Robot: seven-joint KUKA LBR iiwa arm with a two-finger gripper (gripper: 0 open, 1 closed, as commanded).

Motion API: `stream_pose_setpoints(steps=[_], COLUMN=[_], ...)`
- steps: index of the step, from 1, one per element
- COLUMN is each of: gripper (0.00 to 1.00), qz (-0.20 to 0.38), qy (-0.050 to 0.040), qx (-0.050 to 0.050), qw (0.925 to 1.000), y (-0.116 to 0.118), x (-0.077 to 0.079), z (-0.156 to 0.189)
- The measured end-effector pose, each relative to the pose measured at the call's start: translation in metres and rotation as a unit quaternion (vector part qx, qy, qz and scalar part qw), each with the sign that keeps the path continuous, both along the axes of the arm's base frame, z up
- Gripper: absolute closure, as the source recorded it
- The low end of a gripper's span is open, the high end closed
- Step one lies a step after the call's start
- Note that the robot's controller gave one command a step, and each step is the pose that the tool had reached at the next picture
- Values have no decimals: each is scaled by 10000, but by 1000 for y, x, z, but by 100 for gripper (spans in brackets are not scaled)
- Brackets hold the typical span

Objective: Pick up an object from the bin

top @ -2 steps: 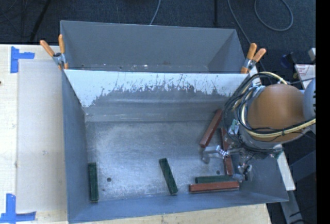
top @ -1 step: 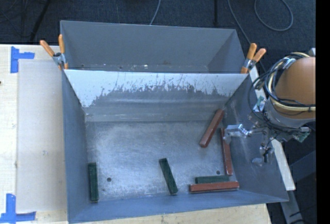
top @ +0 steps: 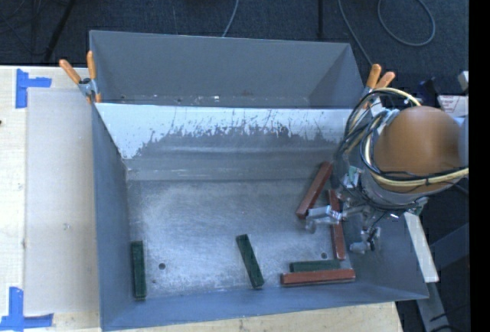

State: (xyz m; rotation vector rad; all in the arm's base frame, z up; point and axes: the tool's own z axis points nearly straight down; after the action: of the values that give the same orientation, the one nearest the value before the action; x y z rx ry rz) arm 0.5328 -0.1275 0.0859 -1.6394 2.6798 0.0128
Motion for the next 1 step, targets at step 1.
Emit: stream_pose_setpoints(steps=[1], gripper=[0], qz=[716], qy=[-19], qx=[-9], qw=[9974], y=[18], x=[13], z=[-16])
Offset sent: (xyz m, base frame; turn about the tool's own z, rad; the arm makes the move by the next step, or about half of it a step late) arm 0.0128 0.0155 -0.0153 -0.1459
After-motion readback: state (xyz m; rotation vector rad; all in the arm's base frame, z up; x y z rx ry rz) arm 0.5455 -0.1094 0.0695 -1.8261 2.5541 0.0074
